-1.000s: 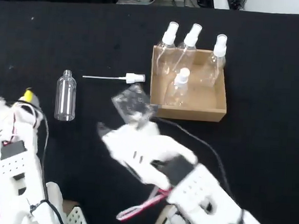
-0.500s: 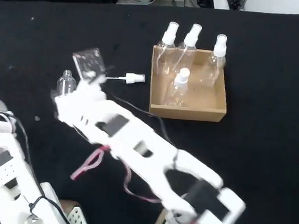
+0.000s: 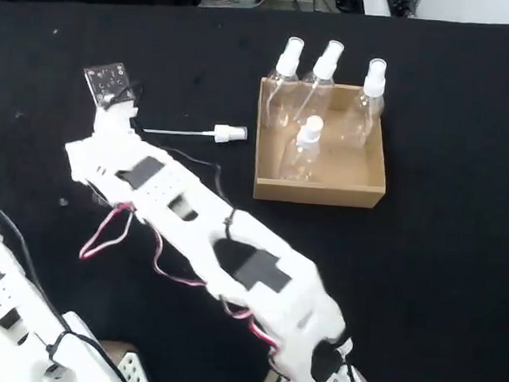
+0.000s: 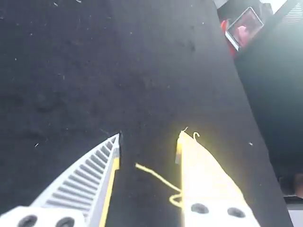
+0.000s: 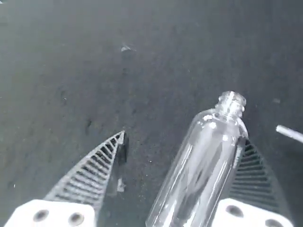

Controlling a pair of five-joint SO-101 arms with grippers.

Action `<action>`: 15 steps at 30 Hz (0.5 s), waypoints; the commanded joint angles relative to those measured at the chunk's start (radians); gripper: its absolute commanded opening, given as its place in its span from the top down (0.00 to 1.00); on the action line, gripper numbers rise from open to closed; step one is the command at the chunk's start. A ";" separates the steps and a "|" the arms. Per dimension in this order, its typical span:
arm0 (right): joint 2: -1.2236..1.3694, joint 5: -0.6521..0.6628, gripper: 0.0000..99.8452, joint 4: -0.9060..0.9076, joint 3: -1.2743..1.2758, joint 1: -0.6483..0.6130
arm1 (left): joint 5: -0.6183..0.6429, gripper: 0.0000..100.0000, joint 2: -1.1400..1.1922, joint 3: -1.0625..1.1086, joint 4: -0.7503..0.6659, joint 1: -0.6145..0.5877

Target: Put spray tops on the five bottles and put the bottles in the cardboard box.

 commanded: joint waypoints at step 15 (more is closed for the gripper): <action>0.533 -0.075 0.70 0.574 -0.966 0.044 | 0.008 0.81 -0.006 -0.058 -0.014 0.013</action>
